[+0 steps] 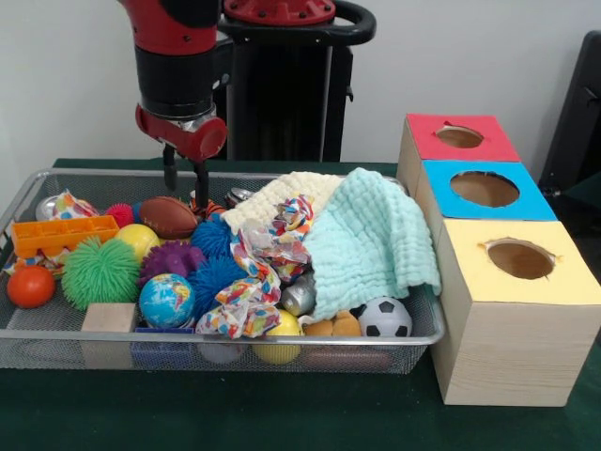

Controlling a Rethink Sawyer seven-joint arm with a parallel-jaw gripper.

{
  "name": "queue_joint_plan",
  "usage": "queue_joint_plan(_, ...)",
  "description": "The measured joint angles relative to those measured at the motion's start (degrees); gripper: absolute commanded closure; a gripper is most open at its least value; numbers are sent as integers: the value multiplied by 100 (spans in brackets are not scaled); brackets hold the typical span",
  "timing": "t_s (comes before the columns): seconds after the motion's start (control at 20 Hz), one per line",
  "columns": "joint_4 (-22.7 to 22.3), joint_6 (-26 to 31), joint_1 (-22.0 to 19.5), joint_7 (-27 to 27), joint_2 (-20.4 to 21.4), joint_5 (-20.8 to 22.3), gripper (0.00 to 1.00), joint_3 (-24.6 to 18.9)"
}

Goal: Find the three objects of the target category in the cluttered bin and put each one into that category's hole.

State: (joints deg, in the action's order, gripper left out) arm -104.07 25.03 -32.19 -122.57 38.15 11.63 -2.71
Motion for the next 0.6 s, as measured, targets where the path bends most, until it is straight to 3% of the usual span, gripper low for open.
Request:
queue_joint_plan(0.3,-401,-1,-173,0,-12,-4,0,-149)
queue_joint_plan(0.6,-521,-30,-312,0,-311,162,0,-272)
